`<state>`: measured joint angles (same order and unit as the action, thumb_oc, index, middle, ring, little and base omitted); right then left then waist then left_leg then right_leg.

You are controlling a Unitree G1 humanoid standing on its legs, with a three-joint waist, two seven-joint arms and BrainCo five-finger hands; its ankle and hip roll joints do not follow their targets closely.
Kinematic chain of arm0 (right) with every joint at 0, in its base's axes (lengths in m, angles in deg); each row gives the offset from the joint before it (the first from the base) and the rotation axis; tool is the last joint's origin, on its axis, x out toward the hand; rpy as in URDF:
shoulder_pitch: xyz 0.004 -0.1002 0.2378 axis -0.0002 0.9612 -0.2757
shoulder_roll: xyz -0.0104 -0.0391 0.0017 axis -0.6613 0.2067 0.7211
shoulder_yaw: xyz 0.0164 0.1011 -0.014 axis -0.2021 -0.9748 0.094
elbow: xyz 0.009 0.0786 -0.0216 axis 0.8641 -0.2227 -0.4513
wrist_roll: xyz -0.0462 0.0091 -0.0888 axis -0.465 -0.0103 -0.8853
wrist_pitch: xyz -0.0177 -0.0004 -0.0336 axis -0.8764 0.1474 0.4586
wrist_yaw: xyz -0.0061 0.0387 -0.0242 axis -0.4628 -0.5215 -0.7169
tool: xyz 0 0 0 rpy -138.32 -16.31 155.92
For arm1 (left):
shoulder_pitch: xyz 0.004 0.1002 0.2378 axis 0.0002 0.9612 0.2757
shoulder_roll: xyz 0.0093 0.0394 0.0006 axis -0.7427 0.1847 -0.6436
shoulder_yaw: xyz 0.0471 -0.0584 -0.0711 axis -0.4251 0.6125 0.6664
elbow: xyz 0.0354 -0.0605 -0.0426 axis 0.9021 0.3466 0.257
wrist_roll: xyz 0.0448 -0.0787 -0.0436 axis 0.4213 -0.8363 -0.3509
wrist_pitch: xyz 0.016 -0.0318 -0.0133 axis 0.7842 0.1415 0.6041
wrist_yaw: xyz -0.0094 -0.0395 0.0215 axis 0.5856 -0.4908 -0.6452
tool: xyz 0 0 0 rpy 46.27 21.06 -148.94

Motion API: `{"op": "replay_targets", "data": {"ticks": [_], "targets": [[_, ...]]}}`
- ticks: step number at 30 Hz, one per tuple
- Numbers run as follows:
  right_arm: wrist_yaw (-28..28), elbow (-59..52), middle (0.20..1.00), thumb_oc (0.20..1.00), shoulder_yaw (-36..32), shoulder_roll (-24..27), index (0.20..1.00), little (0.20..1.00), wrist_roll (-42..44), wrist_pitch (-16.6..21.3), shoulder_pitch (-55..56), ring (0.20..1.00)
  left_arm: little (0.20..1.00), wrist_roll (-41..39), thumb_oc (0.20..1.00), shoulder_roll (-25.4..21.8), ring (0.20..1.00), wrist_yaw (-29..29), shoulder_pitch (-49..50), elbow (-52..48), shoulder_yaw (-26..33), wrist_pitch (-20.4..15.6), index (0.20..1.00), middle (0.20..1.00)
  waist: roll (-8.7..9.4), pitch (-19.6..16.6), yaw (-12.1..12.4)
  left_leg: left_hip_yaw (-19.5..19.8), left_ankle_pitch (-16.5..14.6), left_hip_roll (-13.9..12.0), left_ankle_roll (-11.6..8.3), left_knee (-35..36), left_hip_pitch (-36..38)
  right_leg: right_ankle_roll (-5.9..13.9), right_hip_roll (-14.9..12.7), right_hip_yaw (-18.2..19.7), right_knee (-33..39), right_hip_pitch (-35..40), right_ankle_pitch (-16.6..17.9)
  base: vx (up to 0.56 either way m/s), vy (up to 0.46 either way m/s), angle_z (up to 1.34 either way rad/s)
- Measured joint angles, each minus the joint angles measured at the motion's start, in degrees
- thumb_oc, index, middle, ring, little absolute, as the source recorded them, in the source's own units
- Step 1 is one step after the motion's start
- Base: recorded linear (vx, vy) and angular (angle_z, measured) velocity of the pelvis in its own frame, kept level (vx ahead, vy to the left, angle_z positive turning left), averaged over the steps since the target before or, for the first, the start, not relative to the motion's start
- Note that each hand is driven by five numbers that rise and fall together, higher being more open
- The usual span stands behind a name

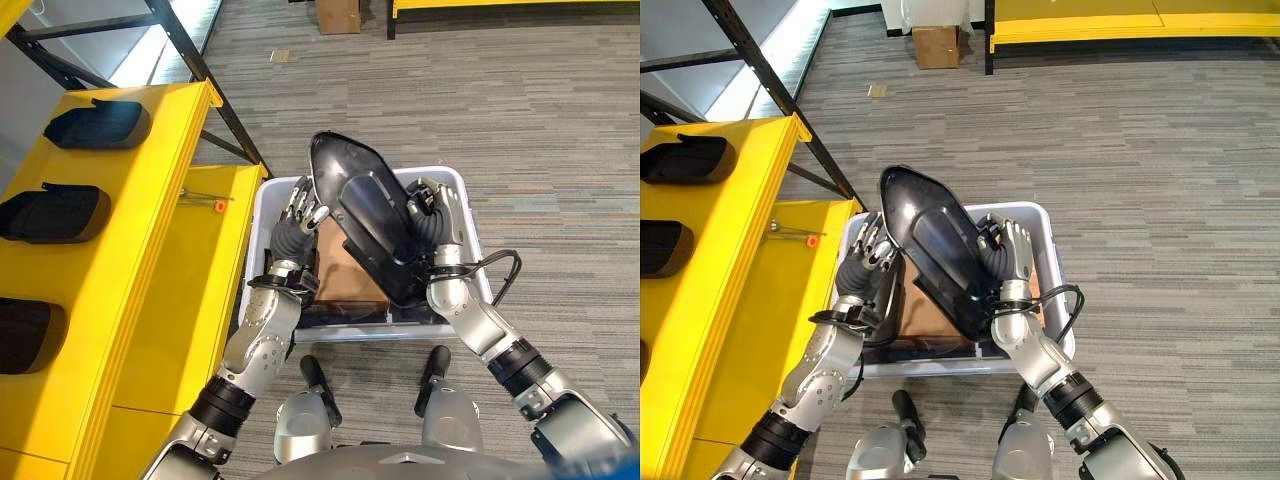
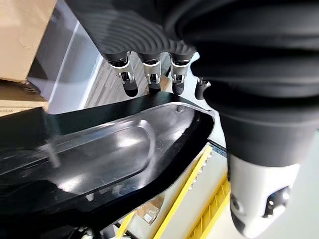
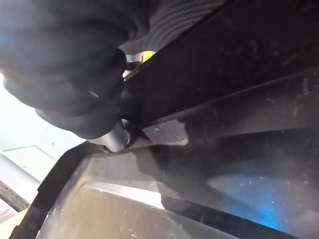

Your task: Move parts from the plastic box to the shelf.

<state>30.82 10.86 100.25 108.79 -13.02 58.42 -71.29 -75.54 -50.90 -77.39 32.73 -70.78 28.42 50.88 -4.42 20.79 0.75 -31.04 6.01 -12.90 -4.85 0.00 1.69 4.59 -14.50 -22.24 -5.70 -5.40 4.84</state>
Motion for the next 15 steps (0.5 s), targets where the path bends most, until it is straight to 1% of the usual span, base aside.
{"op": "replay_targets", "data": {"ticks": [2,4,5,6,8,12,15], "targets": [[-0.2,-1.5,0.200,0.200,-0.3,0.0,0.200,0.200,-1.9,-0.1,-0.2,0.200,1.000,-1.6,1.000,0.4,1.000,0.0,0.2,0.0,0.0,-0.3,1.000,1.000,-0.02,0.0,0.0,0.0,0.0,0.0,0.00,0.0,0.0,0.01,0.1,0.0,0.3,0.0,0.1,0.00,0.000,0.00],[-0.2,-1.7,0.200,0.200,-0.4,0.0,0.200,0.200,-2.0,-0.1,-0.9,0.200,1.000,-2.1,1.000,0.3,1.000,0.0,0.4,0.0,0.0,-0.3,1.000,1.000,-0.06,0.0,0.0,-0.1,0.0,0.0,0.00,0.0,0.0,0.10,0.2,0.0,0.8,0.3,0.3,0.00,0.000,0.00],[-0.2,-2.2,0.200,0.200,-0.4,-0.1,0.200,0.200,-2.0,0.0,-1.6,0.200,1.000,-2.7,1.000,0.4,1.000,0.0,1.0,0.0,-0.3,-0.2,1.000,1.000,-0.06,0.0,0.0,-0.1,0.0,0.0,0.00,0.0,0.0,-0.18,0.2,0.0,1.1,0.4,0.7,0.00,0.000,0.00],[-0.2,-2.9,0.200,0.200,-0.4,-0.2,0.200,0.200,-2.0,0.1,-2.3,0.200,1.000,-3.4,1.000,0.4,1.000,0.0,1.5,0.0,-0.5,0.0,1.000,1.000,-0.09,0.0,0.0,-0.1,0.0,0.0,0.00,0.0,0.0,-0.16,0.3,-0.1,1.4,0.5,0.8,0.00,0.000,0.00],[0.0,-5.6,0.200,0.200,-0.5,-0.2,0.200,0.200,-2.3,0.4,-3.7,0.200,1.000,-3.7,1.000,0.4,1.000,0.0,2.1,0.0,-0.8,1.9,1.000,1.000,-0.18,-0.1,0.1,0.1,0.0,0.0,-0.01,0.0,0.3,-0.13,0.3,-0.4,1.9,1.4,0.9,0.04,-0.006,0.06],[0.8,-6.2,0.200,0.200,-0.6,-0.2,0.200,0.200,-2.5,0.5,-5.3,0.200,1.000,-3.7,1.000,0.2,1.000,0.5,2.1,0.0,-2.3,3.1,1.000,1.000,-0.26,-0.1,0.1,0.2,0.0,0.0,-0.02,0.0,0.5,-0.12,0.3,-0.4,1.9,1.5,0.9,0.01,-0.001,0.01],[1.8,-6.2,0.200,0.200,-0.6,-0.1,0.200,0.200,-2.5,0.5,-6.4,0.200,1.000,-3.1,1.000,0.2,1.000,2.3,2.2,0.0,-3.3,3.5,1.000,1.000,-0.29,-0.1,0.1,0.1,-0.1,0.0,-0.04,0.0,0.5,-0.14,0.3,-0.4,1.9,1.5,0.9,0.00,0.000,0.00]]}}
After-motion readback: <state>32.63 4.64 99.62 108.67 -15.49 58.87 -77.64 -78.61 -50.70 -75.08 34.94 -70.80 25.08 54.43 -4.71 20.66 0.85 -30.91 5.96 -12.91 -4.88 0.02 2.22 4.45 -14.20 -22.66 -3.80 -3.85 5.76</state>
